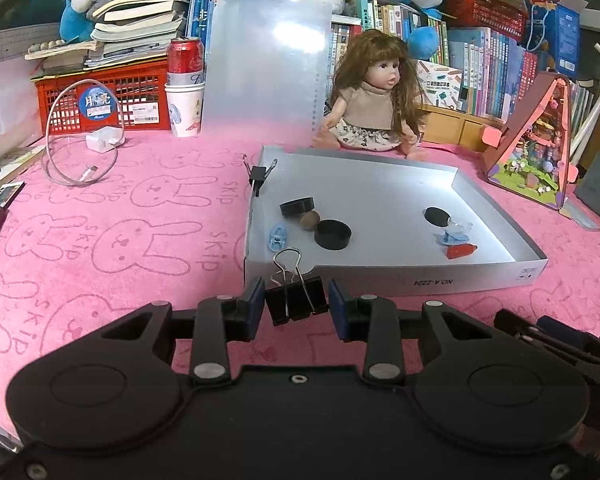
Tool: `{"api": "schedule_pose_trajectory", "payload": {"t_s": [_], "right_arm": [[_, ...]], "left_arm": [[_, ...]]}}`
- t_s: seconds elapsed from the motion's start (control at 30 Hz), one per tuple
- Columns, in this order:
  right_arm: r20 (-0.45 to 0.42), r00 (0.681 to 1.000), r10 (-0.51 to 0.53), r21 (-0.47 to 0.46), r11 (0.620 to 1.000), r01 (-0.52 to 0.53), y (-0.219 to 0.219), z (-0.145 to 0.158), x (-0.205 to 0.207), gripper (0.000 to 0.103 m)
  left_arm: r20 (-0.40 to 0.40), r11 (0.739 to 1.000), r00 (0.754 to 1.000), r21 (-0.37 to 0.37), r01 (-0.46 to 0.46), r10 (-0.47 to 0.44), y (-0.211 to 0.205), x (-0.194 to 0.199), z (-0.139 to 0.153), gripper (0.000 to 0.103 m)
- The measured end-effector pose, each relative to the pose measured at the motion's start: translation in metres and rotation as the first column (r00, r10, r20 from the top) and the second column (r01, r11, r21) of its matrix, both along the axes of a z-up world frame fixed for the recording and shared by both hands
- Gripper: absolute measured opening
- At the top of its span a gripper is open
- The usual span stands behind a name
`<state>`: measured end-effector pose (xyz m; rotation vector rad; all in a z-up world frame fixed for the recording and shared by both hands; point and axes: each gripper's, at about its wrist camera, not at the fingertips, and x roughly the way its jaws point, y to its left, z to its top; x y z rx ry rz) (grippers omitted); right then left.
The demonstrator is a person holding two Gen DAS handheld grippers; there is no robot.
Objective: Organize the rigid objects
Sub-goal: 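Grasp the red crayon piece with the right tool while the left holds the binder clip over the tray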
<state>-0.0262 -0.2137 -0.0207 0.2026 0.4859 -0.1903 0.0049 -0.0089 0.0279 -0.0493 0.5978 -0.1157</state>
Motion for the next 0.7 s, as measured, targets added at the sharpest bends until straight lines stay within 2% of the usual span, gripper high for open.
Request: {"api": "schedule_pose_trajectory", "payload": {"t_s": [0.3,0.43,0.53,0.7], "right_arm": [[0.026,1.000,-0.013,-0.086,0.996,0.016,0.013,-0.010,0.004,0.067],[0.026,1.000,-0.015,-0.090,0.996,0.017,0.010,-0.009,0.004,0.054],[0.025,1.000,-0.009,-0.082,0.997,0.011,0.007,-0.008,0.005,0.051],[0.035,0.999,-0.001,-0.079,0.997,0.003,0.002,-0.004,0.004,0.050]], "left_arm": [[0.006,1.000,1.000,0.005,0.007,-0.007,-0.002,0.003,0.002,0.033],[0.011,1.000,1.000,0.007,0.014,-0.014,-0.005,0.005,0.003,0.033],[0.018,1.000,1.000,0.009,0.019,-0.019,-0.007,0.005,0.005,0.033],[0.023,1.000,0.999,0.004,0.031,-0.031,-0.010,0.009,0.008,0.033]]}}
